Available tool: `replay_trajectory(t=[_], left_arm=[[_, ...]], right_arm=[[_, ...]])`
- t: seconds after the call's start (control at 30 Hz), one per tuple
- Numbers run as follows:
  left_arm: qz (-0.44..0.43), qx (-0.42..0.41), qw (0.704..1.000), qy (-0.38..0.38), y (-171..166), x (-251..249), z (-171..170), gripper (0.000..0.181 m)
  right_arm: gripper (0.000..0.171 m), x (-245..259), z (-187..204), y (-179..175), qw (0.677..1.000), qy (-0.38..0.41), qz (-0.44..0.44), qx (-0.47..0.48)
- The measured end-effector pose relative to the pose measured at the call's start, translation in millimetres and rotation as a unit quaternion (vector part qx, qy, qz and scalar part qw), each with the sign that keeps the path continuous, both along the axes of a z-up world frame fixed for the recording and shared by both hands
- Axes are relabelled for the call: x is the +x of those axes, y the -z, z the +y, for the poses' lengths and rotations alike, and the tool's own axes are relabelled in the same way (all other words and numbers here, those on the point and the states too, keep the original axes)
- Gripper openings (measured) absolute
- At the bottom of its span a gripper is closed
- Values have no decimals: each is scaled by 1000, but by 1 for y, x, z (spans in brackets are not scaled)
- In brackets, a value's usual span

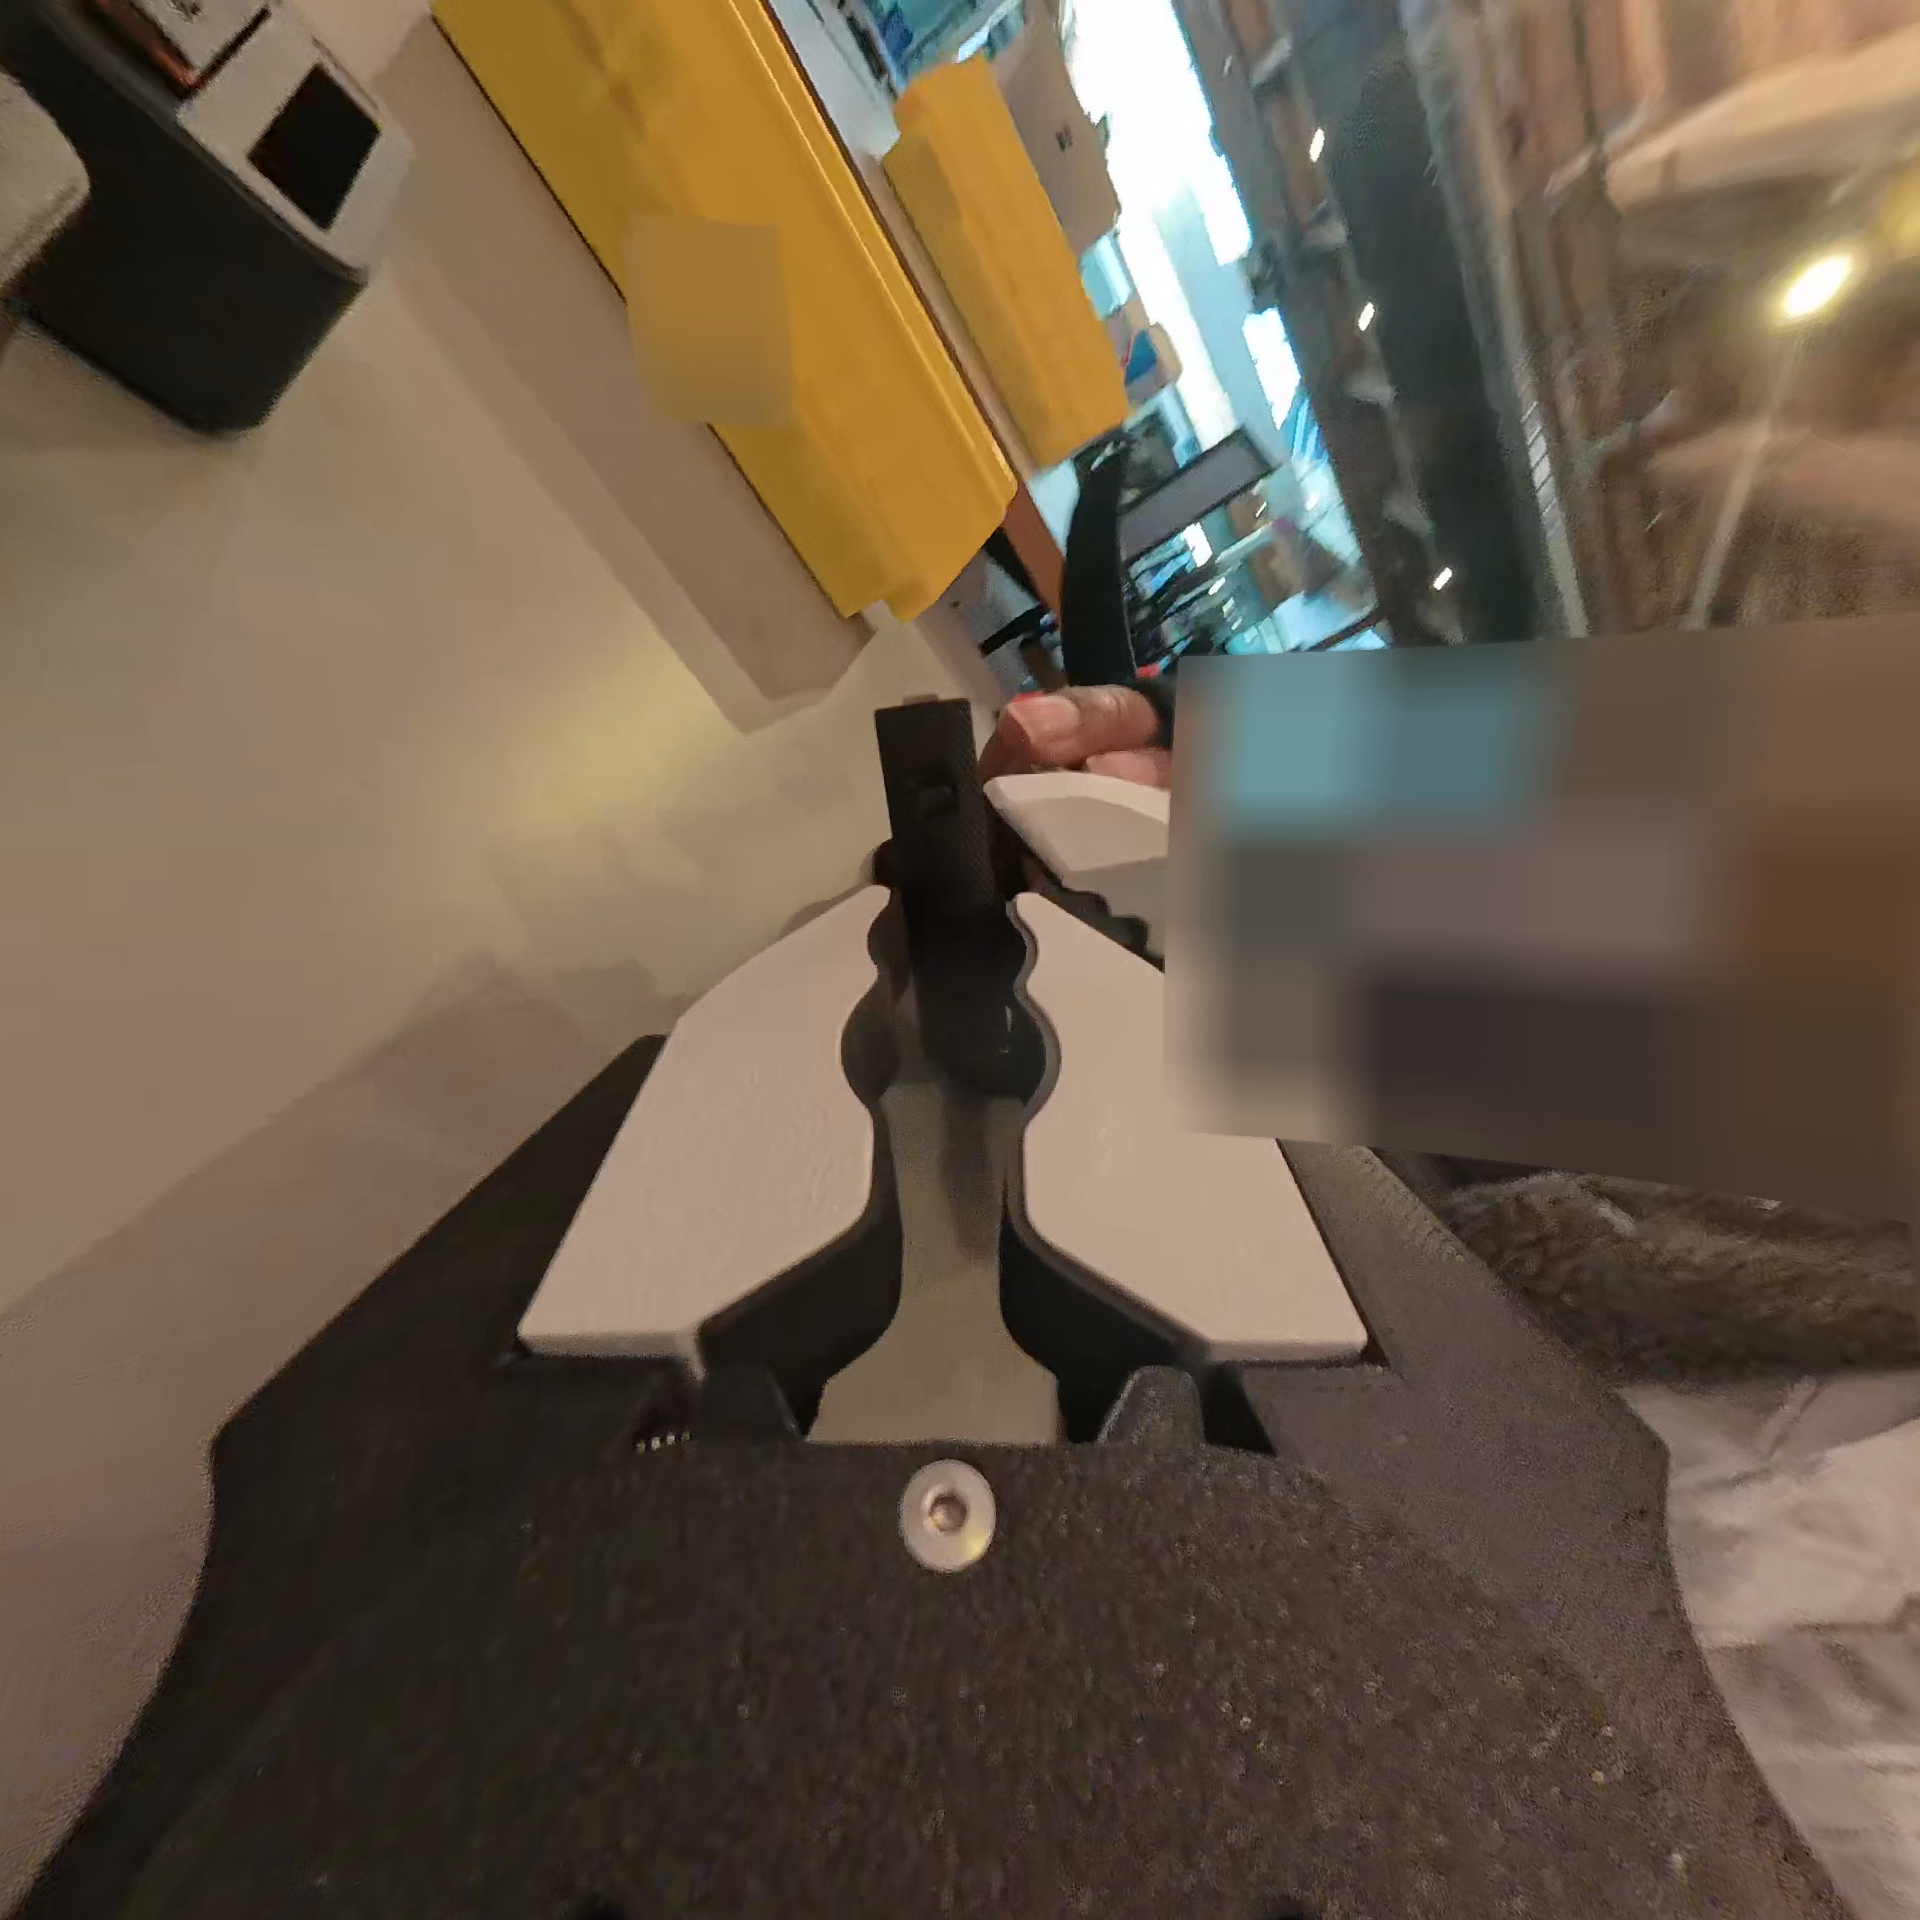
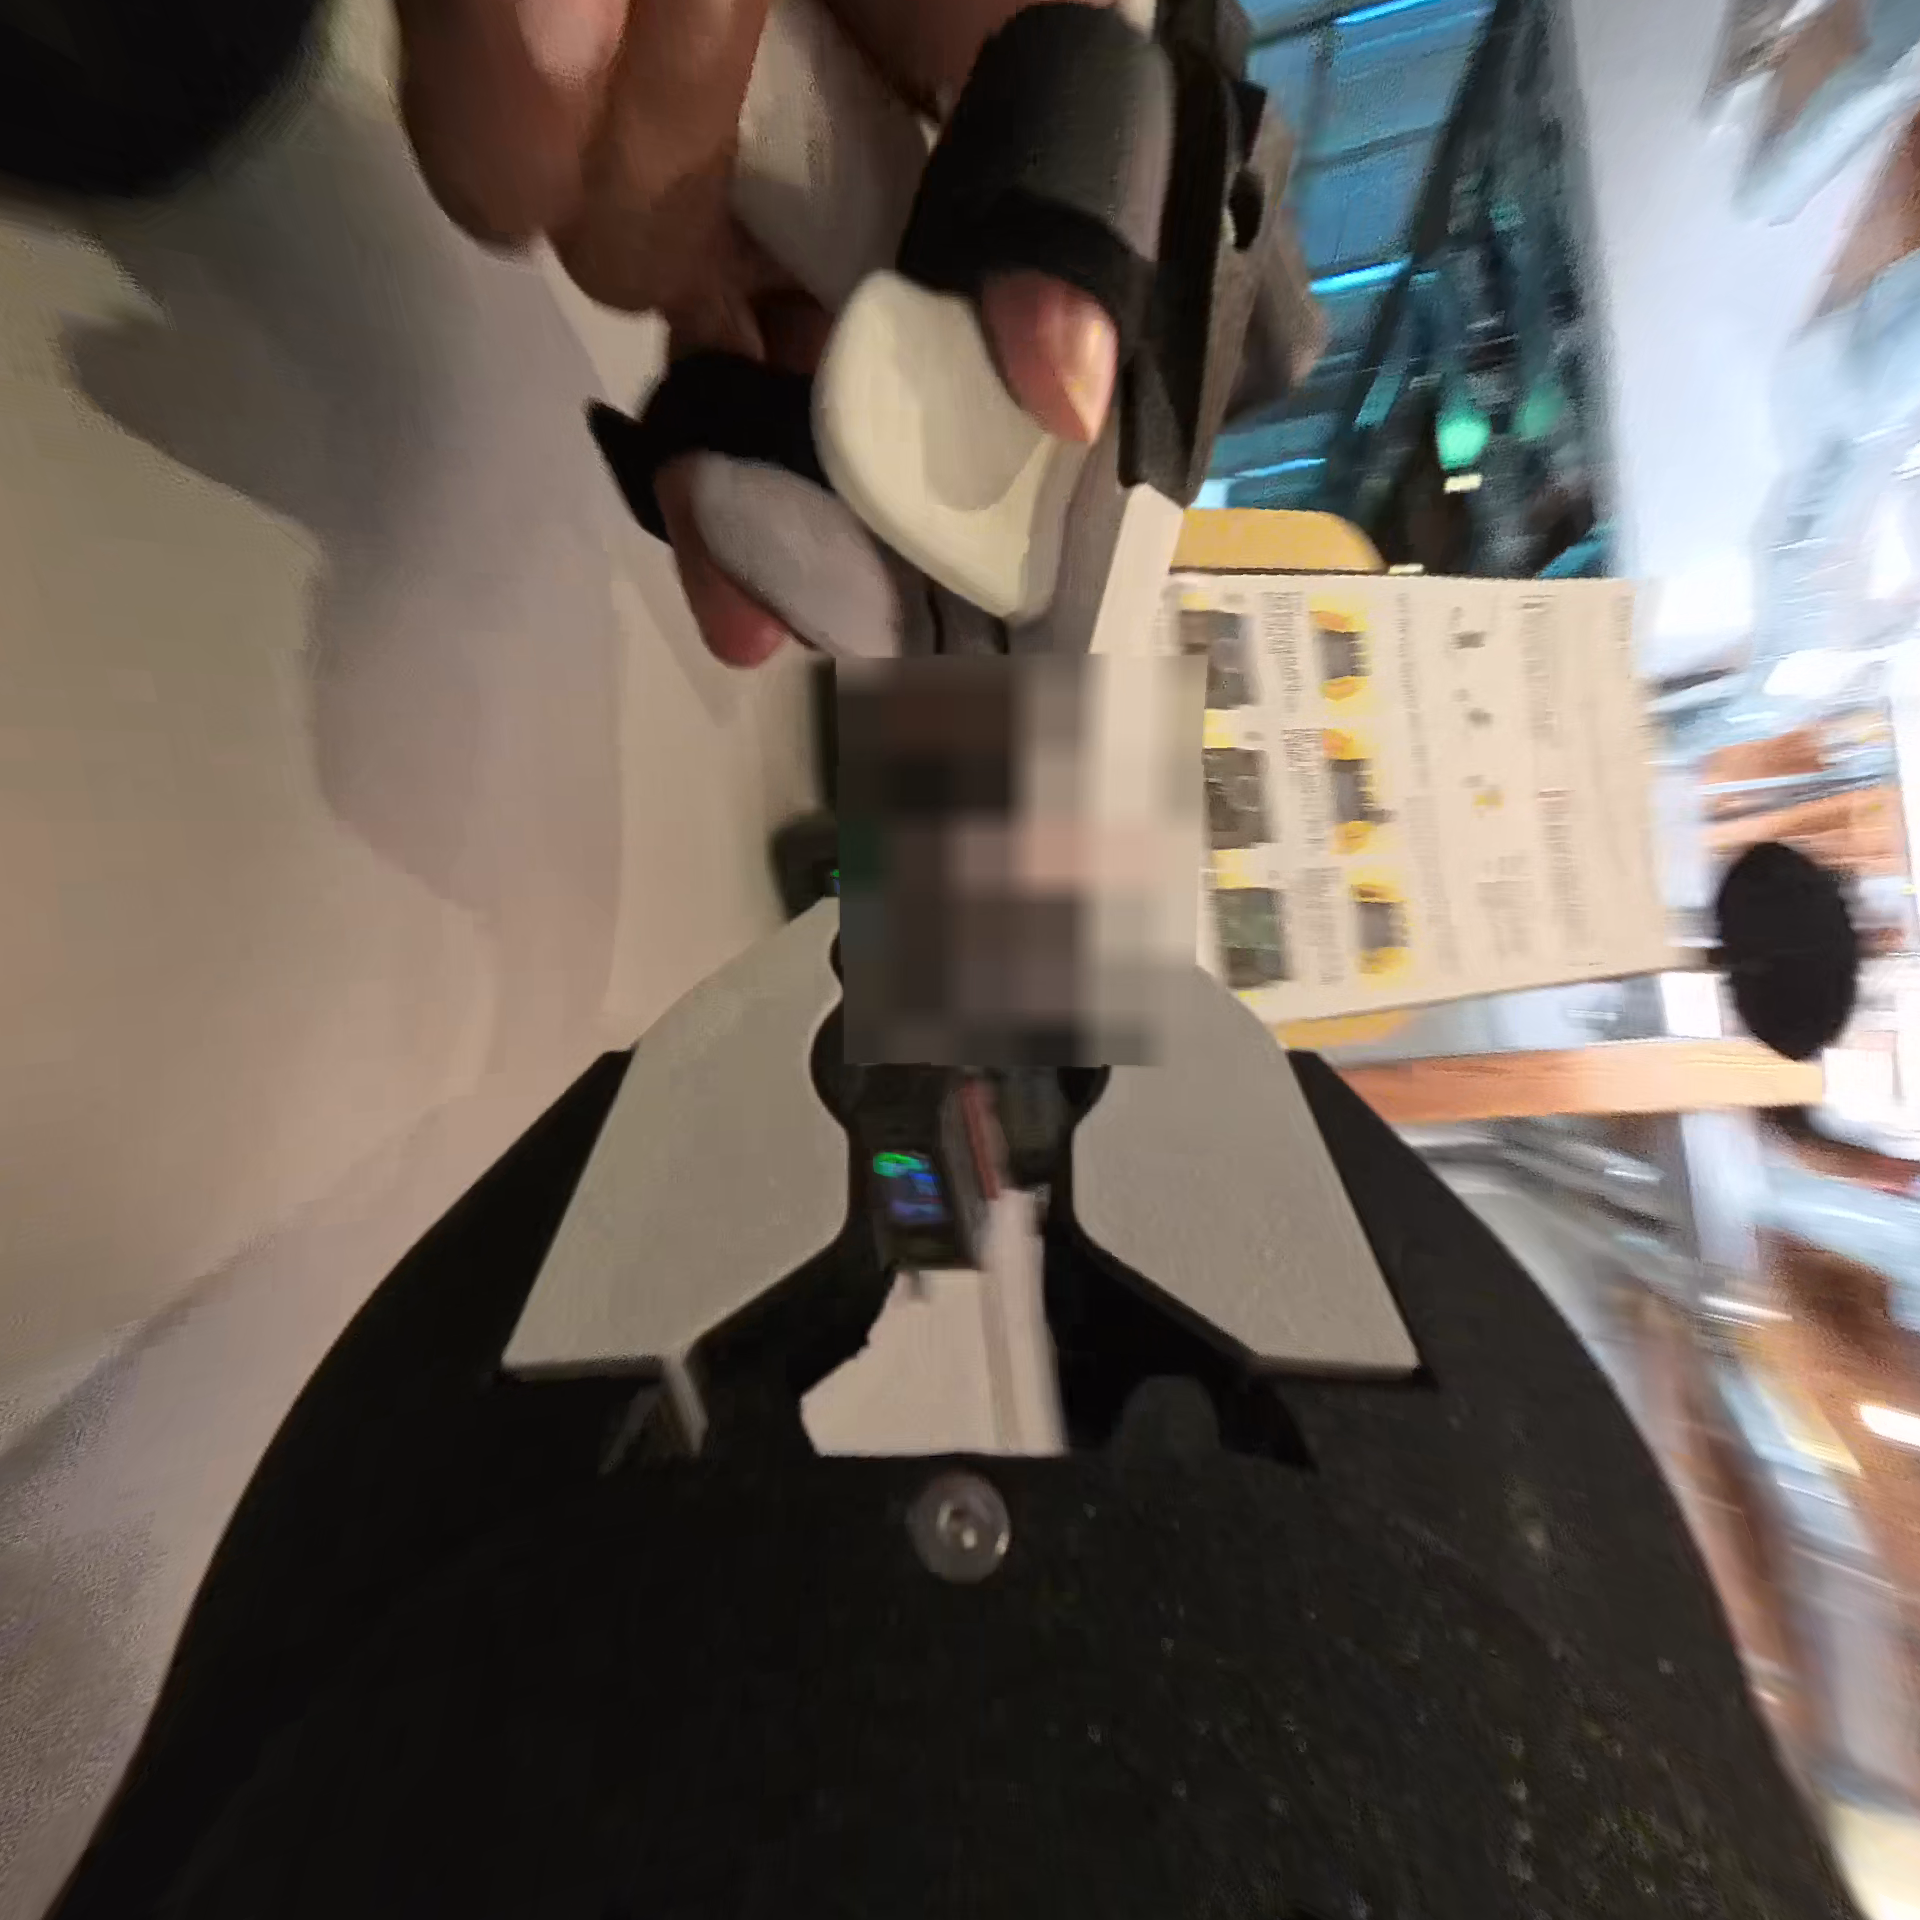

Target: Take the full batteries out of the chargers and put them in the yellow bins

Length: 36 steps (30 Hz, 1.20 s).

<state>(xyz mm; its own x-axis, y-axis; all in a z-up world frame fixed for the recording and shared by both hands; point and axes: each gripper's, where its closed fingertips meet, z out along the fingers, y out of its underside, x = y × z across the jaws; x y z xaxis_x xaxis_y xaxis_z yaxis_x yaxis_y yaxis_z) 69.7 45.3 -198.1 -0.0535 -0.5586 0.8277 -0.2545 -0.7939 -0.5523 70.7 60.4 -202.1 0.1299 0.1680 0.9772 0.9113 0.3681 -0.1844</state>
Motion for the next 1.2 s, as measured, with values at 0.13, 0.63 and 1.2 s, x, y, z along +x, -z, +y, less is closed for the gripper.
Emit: replay_trajectory(t=[0.13,0.63,1.2], left_arm=[[60,149,987,21,10,-13,8,16],[235,531,805,125,36,-4,-24,16],[97,474,875,24,18,-23,-7,28]], right_arm=[[32,-3,-21,6,971,-59,97,-212],[29,-6,-35,22,876,-77,-12,-476],[15,25,-24,-6,853,-121,144,-486]])
